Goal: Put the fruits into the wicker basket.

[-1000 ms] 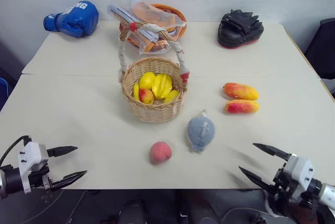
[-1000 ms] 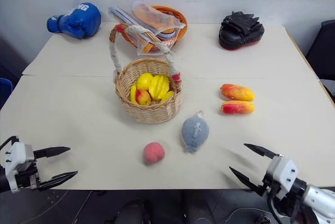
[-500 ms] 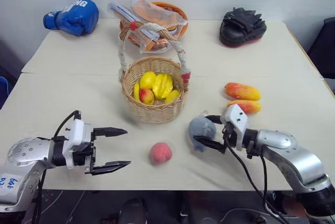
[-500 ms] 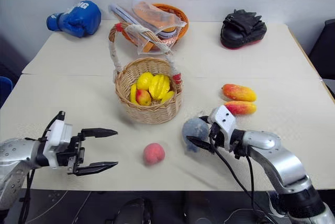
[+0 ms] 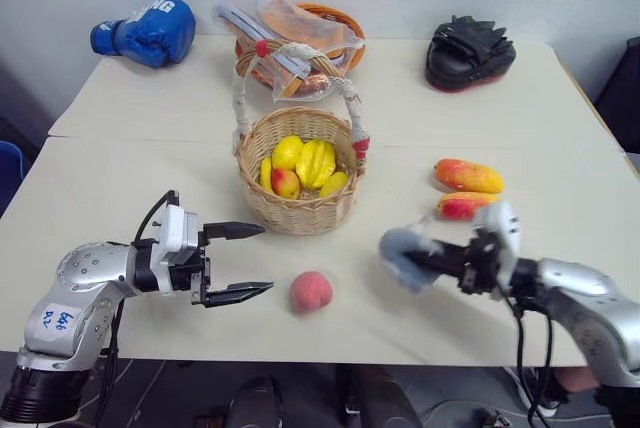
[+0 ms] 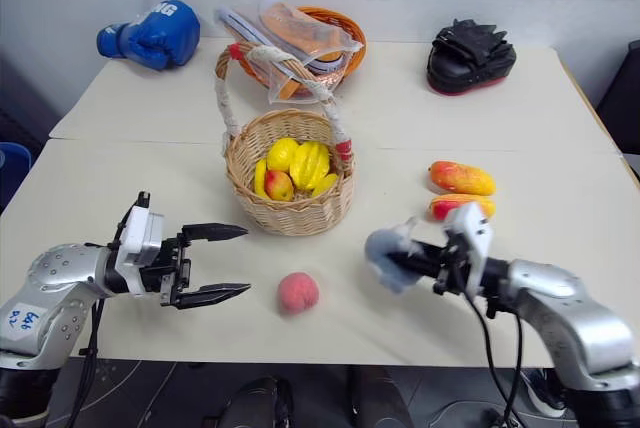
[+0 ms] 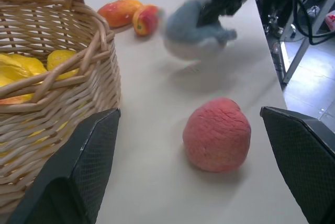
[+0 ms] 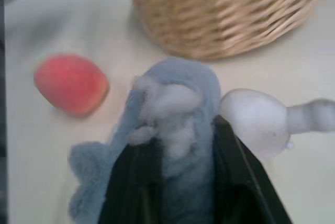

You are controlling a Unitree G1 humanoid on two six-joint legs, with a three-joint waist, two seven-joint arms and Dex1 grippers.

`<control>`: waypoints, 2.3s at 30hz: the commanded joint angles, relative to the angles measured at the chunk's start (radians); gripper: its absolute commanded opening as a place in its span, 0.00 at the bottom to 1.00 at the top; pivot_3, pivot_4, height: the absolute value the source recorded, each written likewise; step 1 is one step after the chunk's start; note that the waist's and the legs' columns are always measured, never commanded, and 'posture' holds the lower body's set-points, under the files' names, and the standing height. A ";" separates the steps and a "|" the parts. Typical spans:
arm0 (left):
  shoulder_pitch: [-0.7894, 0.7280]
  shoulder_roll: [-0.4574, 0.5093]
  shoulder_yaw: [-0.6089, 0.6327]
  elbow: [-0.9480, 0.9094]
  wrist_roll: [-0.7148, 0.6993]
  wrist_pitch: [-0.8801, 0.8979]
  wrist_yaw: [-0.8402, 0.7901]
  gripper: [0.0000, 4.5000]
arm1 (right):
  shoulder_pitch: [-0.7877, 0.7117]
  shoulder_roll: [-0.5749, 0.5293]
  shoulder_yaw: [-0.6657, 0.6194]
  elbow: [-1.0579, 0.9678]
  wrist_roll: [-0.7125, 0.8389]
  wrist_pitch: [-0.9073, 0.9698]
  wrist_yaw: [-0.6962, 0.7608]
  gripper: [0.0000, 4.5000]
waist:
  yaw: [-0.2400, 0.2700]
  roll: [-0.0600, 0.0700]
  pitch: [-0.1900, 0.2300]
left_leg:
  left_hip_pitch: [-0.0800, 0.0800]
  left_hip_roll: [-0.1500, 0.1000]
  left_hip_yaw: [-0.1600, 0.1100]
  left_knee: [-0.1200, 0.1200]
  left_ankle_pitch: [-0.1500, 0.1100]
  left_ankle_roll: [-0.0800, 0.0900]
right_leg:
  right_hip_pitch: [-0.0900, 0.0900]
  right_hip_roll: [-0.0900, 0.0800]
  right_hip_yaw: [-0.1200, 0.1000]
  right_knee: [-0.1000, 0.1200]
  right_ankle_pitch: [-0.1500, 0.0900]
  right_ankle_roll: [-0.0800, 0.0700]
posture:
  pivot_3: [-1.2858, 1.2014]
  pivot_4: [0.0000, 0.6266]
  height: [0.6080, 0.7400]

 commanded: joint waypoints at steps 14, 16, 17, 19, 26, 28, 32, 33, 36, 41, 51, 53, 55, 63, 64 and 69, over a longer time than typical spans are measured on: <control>-0.130 -0.077 -0.049 0.024 0.007 -0.014 0.020 1.00 | -0.292 -0.236 -0.138 1.236 -0.451 -0.658 0.162 0.20 | -0.038 0.004 0.002 | 0.006 -0.010 0.003 -0.001 0.005 0.002 | 0.007 0.002 0.011 0.001 0.004 0.006 | 0.52 0.24 1.00; -0.134 -0.074 -0.048 0.030 0.010 -0.017 0.017 1.00 | -0.335 -0.243 -0.117 1.318 -0.477 -0.690 0.154 0.31 | -0.044 0.005 0.002 | 0.010 -0.009 0.003 -0.003 0.007 -0.001 | 0.006 0.002 0.012 0.002 0.003 0.006 | 0.52 0.24 1.00; -0.131 -0.072 -0.046 0.033 0.013 -0.022 0.013 1.00 | -0.343 -0.247 -0.113 1.340 -0.484 -0.699 0.158 0.38 | -0.046 0.005 0.002 | 0.010 -0.009 0.002 -0.004 0.007 -0.001 | 0.006 0.002 0.012 0.002 0.002 0.006 | 0.52 0.24 1.00; -0.123 -0.067 -0.042 0.038 0.015 -0.028 0.005 1.00 | -0.344 -0.253 -0.115 1.355 -0.487 -0.726 0.171 0.53 | -0.048 0.005 0.002 | 0.011 -0.009 0.003 -0.004 0.007 -0.002 | 0.006 0.002 0.012 0.002 0.001 0.006 | 0.52 0.24 1.00; -0.074 -0.018 0.038 0.127 0.071 -0.087 0.012 1.00 | -0.199 -0.322 -0.215 1.112 -0.399 -0.898 0.351 0.99 | -0.047 0.005 0.002 | 0.012 -0.009 0.003 -0.003 0.006 0.000 | 0.008 0.000 0.014 0.002 0.001 0.009 | 0.52 0.24 1.00; -0.019 0.029 0.089 0.193 0.096 -0.128 -0.020 1.00 | -0.162 -0.325 -0.243 0.945 -0.336 -0.880 0.413 0.99 | -0.056 0.006 0.002 | 0.014 -0.009 0.004 -0.005 0.006 0.000 | 0.007 0.000 0.017 0.002 0.001 0.009 | 0.52 0.24 1.00; 0.036 0.078 0.164 0.325 0.131 -0.211 -0.039 1.00 | -0.076 -0.255 -0.189 0.663 -0.273 -0.804 0.437 0.99 | -0.063 0.002 0.003 | 0.022 -0.007 -0.002 -0.006 0.002 -0.005 | 0.009 0.006 0.023 0.004 0.000 0.008 | 0.52 0.24 1.00; 0.049 0.089 0.191 0.372 0.147 -0.241 -0.034 1.00 | -0.064 -0.214 -0.154 0.585 -0.277 -0.800 0.405 0.99 | -0.065 -0.001 0.002 | 0.021 -0.006 -0.003 -0.006 0.002 -0.005 | 0.009 0.006 0.024 0.004 0.000 0.008 | 0.52 0.24 1.00; 0.100 0.123 0.248 0.441 0.156 -0.266 -0.048 1.00 | -0.054 -0.065 -0.089 0.411 -0.249 -0.764 0.273 0.99 | -0.062 -0.004 0.002 | 0.020 -0.003 -0.002 -0.006 -0.002 -0.005 | 0.008 0.008 0.023 0.003 0.000 0.006 | 0.52 0.24 1.00; 0.230 0.204 0.377 0.533 0.169 -0.324 -0.097 1.00 | 0.109 0.035 0.118 0.156 -0.190 -0.720 0.406 0.99 | -0.045 -0.002 0.003 | 0.018 -0.003 0.000 -0.006 -0.006 -0.004 | 0.004 0.005 0.022 0.004 -0.004 0.004 | 0.52 0.24 1.00; 0.325 0.221 0.301 0.170 0.069 -0.215 -0.200 1.00 | 0.115 0.058 0.194 0.165 -0.224 -0.811 0.465 0.99 | -0.018 -0.004 0.002 | 0.018 -0.009 0.001 -0.003 -0.017 0.009 | 0.008 -0.003 0.020 0.000 -0.005 0.007 | 0.52 0.24 1.00; 0.267 0.190 0.224 0.074 0.051 -0.180 -0.164 1.00 | 0.120 0.052 0.190 0.164 -0.223 -0.813 0.465 0.99 | -0.012 -0.004 0.003 | 0.019 -0.009 0.001 -0.003 -0.017 0.010 | 0.009 -0.003 0.020 0.000 -0.005 0.007 | 0.52 0.24 1.00; 0.192 0.139 0.133 0.014 0.060 -0.169 -0.130 1.00 | 0.122 0.051 0.186 0.152 -0.222 -0.807 0.452 0.99 | -0.011 -0.003 0.003 | 0.019 -0.009 0.001 -0.003 -0.017 0.009 | 0.009 -0.001 0.021 0.001 -0.005 0.007 | 0.52 0.24 1.00; -0.041 -0.049 -0.174 0.057 0.186 -0.191 -0.084 1.00 | 0.109 0.043 0.178 0.123 -0.252 -0.769 0.380 0.99 | -0.023 -0.003 0.003 | 0.020 -0.009 0.001 -0.001 -0.013 0.003 | 0.009 0.001 0.023 0.003 -0.004 0.009 | 0.52 0.24 1.00; -0.057 -0.062 -0.207 0.073 0.202 -0.203 -0.097 1.00 | 0.103 0.042 0.175 0.122 -0.256 -0.765 0.371 0.99 | -0.025 -0.003 0.003 | 0.020 -0.009 0.002 -0.001 -0.013 0.003 | 0.009 0.002 0.024 0.003 -0.004 0.009 | 0.52 0.24 1.00; -0.147 -0.133 -0.329 0.167 0.270 -0.228 -0.112 1.00 | 0.107 0.041 0.172 0.124 -0.281 -0.769 0.341 0.99 | -0.018 -0.003 0.003 | 0.019 -0.010 0.001 0.001 -0.012 0.003 | 0.009 0.002 0.024 0.003 -0.003 0.010 | 0.52 0.24 1.00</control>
